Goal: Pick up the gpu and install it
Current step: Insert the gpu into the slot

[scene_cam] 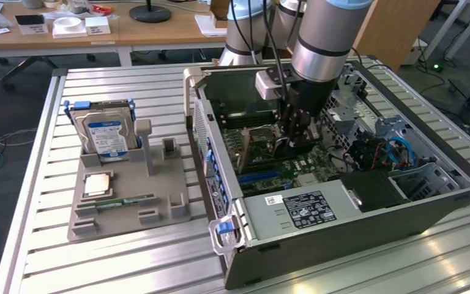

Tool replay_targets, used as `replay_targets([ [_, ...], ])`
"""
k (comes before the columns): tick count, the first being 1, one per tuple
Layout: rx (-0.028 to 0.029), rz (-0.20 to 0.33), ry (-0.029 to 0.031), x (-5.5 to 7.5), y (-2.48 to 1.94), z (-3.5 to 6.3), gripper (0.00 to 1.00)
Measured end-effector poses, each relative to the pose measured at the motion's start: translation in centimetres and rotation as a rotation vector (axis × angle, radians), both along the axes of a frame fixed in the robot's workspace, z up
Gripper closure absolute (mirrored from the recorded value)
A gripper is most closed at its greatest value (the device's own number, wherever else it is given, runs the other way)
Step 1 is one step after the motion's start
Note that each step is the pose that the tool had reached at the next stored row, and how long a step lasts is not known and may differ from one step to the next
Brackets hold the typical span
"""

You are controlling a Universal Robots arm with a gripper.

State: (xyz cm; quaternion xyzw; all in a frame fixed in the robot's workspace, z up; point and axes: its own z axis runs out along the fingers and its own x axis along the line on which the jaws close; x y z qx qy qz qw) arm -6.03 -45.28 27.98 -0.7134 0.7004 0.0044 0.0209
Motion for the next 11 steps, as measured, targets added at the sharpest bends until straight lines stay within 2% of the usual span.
replay_targets([
  [11, -0.0001, 0.0, 0.0, -0.66, -0.01, -0.27, 0.74],
])
